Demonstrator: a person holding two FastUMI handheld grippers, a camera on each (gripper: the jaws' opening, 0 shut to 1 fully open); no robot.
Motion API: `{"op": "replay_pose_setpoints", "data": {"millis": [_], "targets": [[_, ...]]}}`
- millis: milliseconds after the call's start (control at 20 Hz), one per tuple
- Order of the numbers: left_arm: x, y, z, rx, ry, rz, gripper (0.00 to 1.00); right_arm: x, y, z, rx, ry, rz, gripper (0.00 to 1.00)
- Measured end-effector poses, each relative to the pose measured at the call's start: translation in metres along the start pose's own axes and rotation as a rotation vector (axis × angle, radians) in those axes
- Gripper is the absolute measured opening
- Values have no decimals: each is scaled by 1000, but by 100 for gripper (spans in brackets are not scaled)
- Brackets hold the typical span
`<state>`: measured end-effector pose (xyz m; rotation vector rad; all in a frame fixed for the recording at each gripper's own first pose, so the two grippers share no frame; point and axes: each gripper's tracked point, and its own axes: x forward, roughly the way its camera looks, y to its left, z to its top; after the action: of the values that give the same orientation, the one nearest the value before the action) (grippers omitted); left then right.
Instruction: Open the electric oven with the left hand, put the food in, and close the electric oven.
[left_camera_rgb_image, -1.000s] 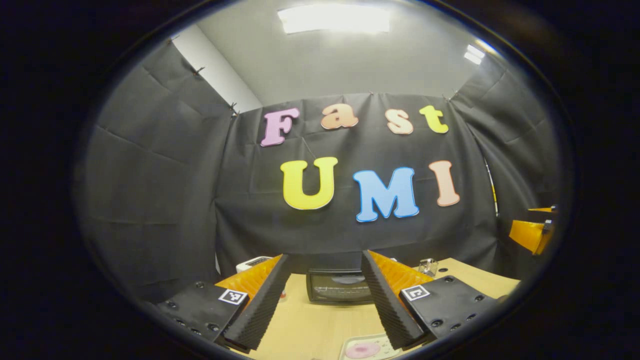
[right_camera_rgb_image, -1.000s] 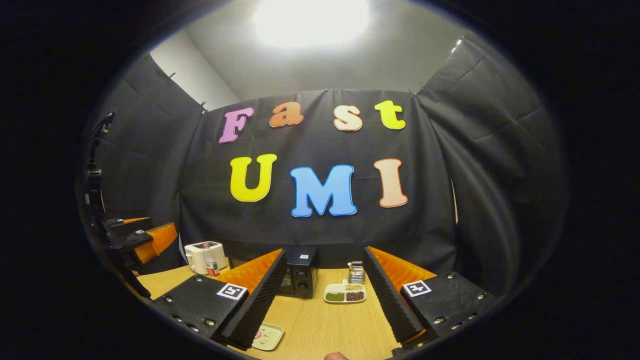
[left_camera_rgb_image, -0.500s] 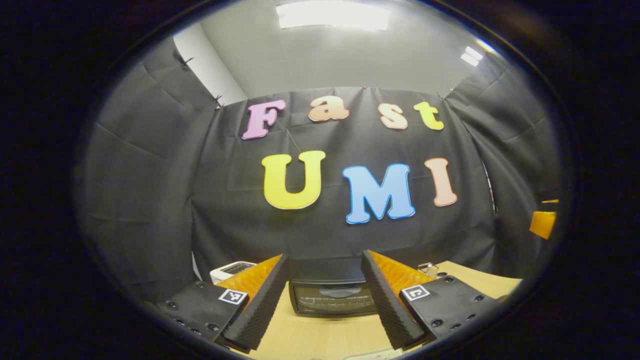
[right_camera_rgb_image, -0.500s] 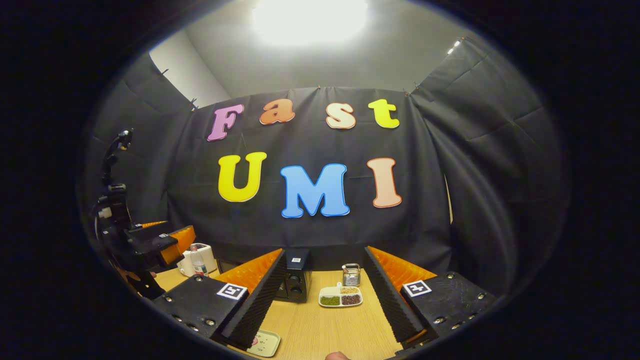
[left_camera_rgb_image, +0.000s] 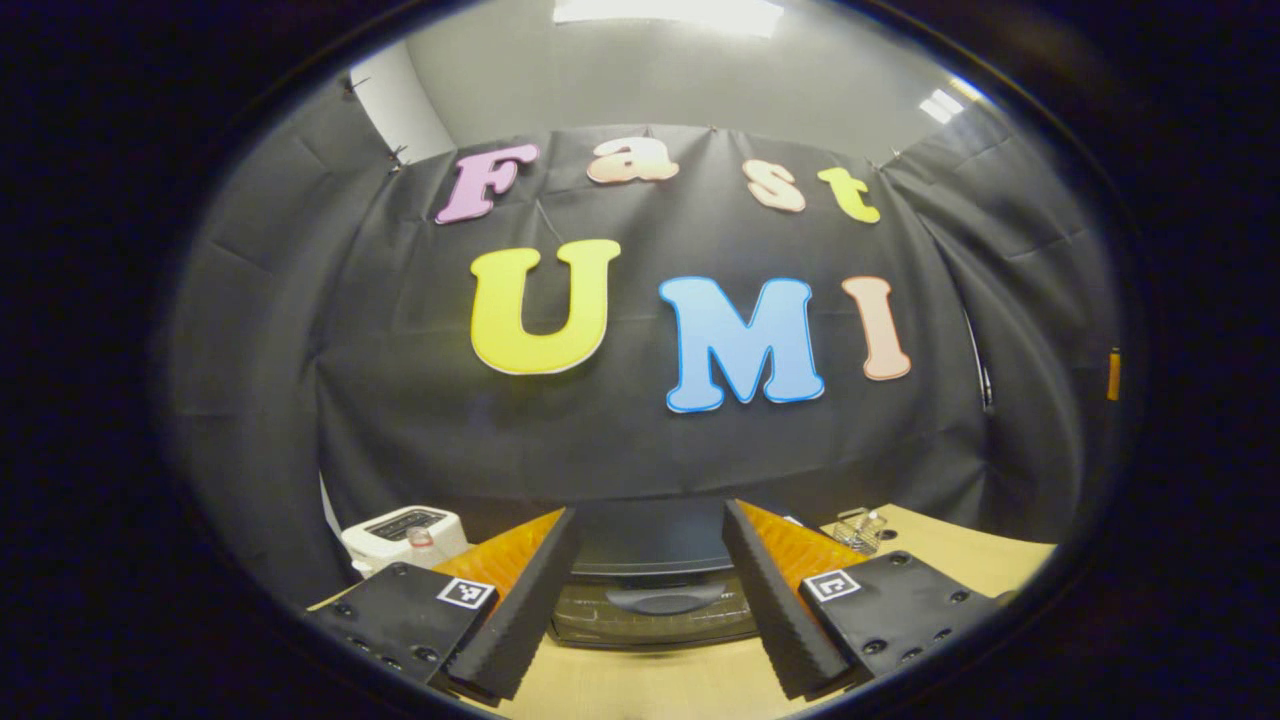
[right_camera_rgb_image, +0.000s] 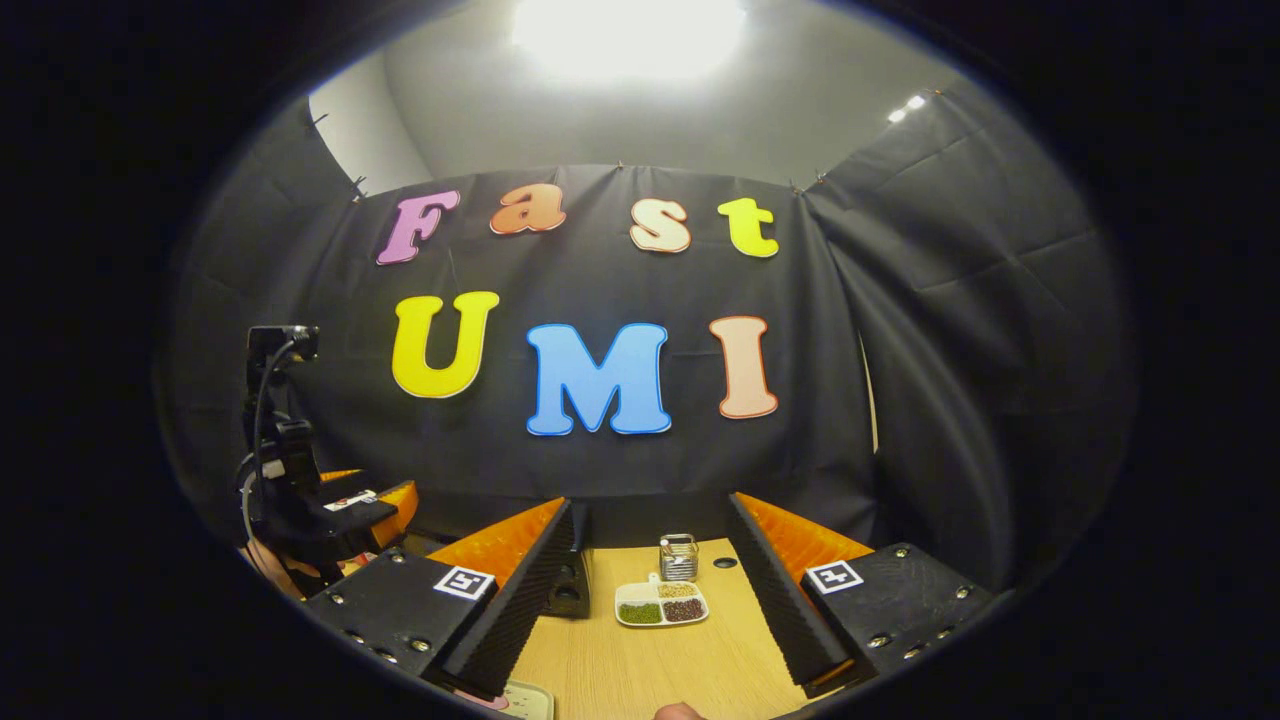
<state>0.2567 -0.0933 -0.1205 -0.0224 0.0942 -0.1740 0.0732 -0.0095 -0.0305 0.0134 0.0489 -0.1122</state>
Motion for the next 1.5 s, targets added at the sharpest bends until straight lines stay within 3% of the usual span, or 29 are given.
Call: {"op": "replay_pose_setpoints", "data": {"millis": [150,250,300,350,600,650,800,1000,1100,1150,1200,1300,1500], "targets": [[29,-3,-30,-9,49,-23,100,7,-2,1,-25,2,-48,98],[47,-4,-48,-3,80,-29,94,11,-1,-4,-41,16,-70,98],[54,-4,-58,-1,99,-35,97,13,-1,-6,-45,25,-79,98],[62,-6,-68,-1,115,-42,92,15,0,-8,-49,33,-88,98],[90,-8,-107,-4,183,-42,100,16,-4,-16,-76,64,-120,98],[91,-8,-113,-6,194,-38,97,16,-5,-16,-81,68,-126,98],[90,-6,-129,-17,231,-28,100,15,-9,-16,-86,73,-136,98],[86,-8,-126,18,193,-30,95,10,-10,-11,-101,65,-133,98],[80,-8,-126,12,188,-27,100,6,-10,-9,-107,59,-128,98],[77,-8,-128,15,192,-26,96,5,-9,-9,-100,62,-121,98],[73,-8,-127,16,189,-24,100,3,-6,-11,-90,66,-110,98],[64,-10,-130,12,193,-21,97,0,-3,-9,-80,64,-96,98],[41,-12,-136,19,208,-19,100,-9,-1,-6,-92,51,-75,98]]}}
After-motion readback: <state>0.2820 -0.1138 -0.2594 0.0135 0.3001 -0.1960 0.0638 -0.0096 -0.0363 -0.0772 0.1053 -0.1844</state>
